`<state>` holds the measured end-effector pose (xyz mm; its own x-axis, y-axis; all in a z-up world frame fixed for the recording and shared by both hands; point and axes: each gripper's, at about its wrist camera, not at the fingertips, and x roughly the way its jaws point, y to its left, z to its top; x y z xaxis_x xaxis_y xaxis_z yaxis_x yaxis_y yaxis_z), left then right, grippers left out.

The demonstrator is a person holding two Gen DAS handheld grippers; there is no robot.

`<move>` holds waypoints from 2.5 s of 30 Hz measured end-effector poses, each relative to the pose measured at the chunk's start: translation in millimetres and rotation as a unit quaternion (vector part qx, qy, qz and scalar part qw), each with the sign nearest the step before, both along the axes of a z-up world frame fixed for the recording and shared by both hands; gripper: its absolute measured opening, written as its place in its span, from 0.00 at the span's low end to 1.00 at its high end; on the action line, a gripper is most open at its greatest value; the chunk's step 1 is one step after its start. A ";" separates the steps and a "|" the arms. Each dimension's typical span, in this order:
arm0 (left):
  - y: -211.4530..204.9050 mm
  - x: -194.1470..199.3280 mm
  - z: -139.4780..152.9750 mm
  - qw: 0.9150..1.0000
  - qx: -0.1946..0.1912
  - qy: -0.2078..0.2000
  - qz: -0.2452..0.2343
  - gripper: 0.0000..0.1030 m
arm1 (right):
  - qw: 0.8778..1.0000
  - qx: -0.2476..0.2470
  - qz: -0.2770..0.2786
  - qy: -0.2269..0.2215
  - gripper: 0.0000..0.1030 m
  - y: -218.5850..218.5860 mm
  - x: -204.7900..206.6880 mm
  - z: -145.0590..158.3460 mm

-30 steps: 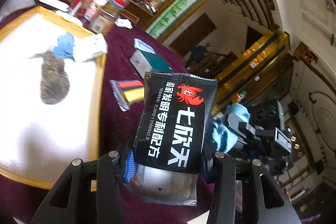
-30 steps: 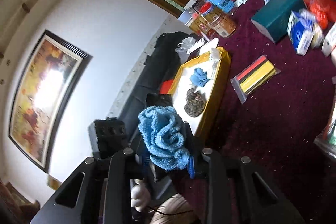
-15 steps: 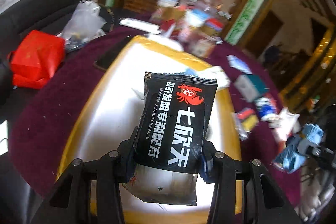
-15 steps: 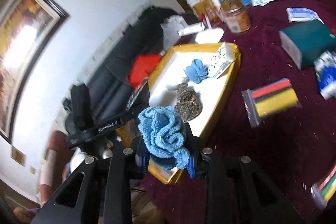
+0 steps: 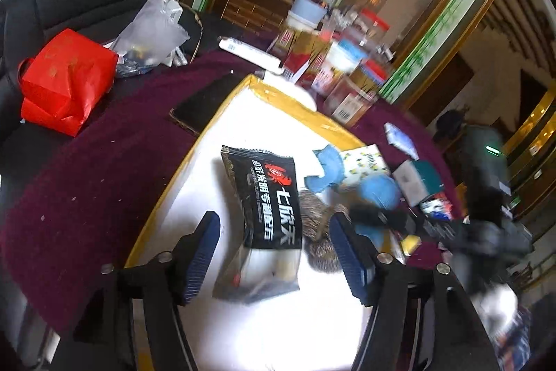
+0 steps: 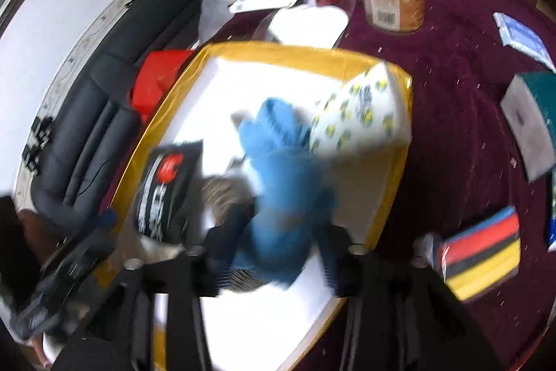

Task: Organize soft objects
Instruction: 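Carry the bag and towel over the tray and release both into it, then grasp the red-black-yellow striped pack with the left tool while the right tool grasps the green-striped pack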

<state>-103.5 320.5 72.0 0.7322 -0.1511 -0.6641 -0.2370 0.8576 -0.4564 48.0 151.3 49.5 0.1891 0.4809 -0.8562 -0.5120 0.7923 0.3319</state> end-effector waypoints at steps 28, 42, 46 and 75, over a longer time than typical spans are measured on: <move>-38.3 -43.9 33.7 0.996 0.010 -0.079 -0.041 0.79 | 0.979 0.052 -0.093 -0.172 0.77 -129.5 -32.6 65.1; -247.6 62.2 14.7 0.941 0.193 0.001 -0.278 0.78 | 0.937 0.086 -0.278 -0.193 0.80 -348.4 -54.7 4.1; -279.9 102.6 -6.3 0.909 0.279 0.034 -0.308 0.78 | 0.928 0.127 -0.303 -0.176 0.80 -376.2 -58.1 -0.1; -273.6 19.1 18.8 0.943 0.153 -0.022 -0.294 0.47 | 0.927 0.127 -0.334 -0.112 0.80 -389.8 -64.6 -15.4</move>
